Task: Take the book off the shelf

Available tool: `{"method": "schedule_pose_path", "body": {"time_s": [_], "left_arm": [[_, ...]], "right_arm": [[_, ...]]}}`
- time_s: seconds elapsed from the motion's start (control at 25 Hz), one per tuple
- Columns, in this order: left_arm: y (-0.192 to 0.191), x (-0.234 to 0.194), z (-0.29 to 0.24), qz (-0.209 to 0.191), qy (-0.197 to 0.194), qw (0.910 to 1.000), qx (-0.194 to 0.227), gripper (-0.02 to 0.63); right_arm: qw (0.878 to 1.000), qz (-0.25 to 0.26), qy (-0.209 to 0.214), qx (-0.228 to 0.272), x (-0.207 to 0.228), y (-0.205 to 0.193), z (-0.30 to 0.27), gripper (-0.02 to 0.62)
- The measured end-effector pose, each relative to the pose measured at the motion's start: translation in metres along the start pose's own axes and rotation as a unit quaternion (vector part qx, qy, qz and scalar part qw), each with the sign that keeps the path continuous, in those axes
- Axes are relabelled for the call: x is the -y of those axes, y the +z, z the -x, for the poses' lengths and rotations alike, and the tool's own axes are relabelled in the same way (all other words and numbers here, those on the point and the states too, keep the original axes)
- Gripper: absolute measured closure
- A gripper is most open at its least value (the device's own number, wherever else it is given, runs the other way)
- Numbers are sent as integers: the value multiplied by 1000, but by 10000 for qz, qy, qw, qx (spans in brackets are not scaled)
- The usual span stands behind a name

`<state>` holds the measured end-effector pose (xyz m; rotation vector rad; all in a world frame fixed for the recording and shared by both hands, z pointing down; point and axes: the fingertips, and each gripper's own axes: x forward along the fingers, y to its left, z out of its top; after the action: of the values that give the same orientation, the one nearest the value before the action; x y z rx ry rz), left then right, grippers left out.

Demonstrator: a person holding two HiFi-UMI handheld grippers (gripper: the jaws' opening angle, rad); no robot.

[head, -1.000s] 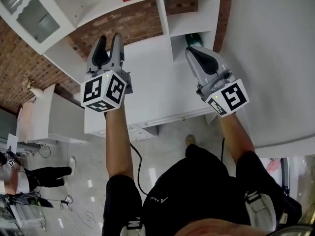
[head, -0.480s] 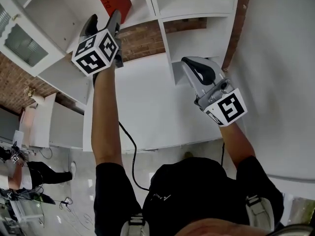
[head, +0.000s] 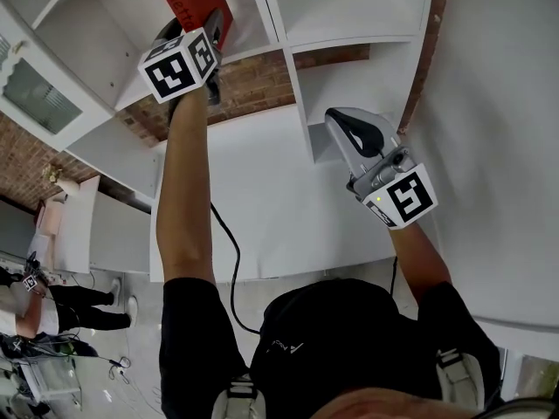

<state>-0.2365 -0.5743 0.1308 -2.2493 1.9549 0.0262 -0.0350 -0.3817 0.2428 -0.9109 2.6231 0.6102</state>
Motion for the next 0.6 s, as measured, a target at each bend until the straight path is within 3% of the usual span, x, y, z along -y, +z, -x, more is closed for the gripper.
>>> {"method": "schedule_pose_path", "body": {"time_s": [0.2, 0.32, 0.36, 0.6], "left_arm": [[-10, -4, -19, 43, 104, 9992, -378, 293], [-17, -9, -22, 52, 247, 9983, -530, 386], [-18, -9, -22, 26, 281, 9982, -536, 420], [-13, -10, -14, 166, 302, 9987, -380, 448]], "right_arm": [[9999, 2, -131, 17, 6, 0, 7, 594], [9998, -19, -209, -15, 12, -2, 12, 594], [9997, -29, -232, -23, 13, -3, 14, 594], [9997, -82, -208, -69, 8, -7, 13, 594]]}}
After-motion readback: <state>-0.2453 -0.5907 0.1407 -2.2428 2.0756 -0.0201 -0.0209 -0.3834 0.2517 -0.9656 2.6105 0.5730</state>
